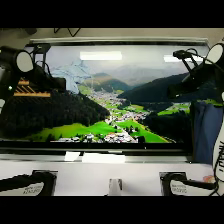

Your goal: Fold the shirts.

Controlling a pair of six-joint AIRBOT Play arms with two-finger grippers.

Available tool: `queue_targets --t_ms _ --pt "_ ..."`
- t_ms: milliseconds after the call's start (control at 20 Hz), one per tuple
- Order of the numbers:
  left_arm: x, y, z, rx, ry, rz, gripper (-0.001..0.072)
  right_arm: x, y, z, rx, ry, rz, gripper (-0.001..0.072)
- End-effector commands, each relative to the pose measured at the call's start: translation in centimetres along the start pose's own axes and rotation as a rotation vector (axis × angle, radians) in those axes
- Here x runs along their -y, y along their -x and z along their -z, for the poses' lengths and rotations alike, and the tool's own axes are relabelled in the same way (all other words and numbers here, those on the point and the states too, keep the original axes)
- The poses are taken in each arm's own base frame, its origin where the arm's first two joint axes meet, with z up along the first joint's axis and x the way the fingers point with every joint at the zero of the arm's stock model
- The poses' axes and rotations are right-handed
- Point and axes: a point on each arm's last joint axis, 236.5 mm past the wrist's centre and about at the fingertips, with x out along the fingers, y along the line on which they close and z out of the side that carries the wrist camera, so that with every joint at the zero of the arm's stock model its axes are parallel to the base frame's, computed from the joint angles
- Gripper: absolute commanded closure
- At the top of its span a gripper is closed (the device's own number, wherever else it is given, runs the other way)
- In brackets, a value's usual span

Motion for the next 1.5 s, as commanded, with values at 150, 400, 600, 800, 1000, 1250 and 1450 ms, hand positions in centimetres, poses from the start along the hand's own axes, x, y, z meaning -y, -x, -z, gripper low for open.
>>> queue_targets --t_ms 150,400,600,800,1000,1250,1450 --pt "0.0 0.0 0.0 0.001 0.000 0.000 -0.0013 0.0 0.0 0.0 0.001 0.000 0.000 0.0039" --pt "0.0 0.0 0.0 0.001 0.000 0.000 -0.0013 0.0 0.0 0.0 0.001 0.000 0.000 0.0039" --pt "0.0 0.0 0.0 0.001 0.000 0.000 -0.0013 0.0 0.0 0.0 0.001 0.000 0.000 0.0039" --pt "0.4 0.0 -1.6 0.067 0.000 0.018 -0.0013 0.0 0.0 0.0 0.002 0.000 0.000 0.0039" --pt "1.0 0.0 -5.4 0.218 -0.001 0.041 -0.0013 0.3 0.0 -0.7 0.029 0.001 0.015 0.0039" --pt "-1.9 -5.3 -11.0 0.338 0.154 0.035 0.0097 0.8 0.1 -1.5 0.066 0.000 0.033 0.0039" --pt "-8.0 -13.5 -10.1 0.123 0.763 0.277 0.0093 0.8 0.1 -1.6 0.069 0.015 0.035 0.0040"
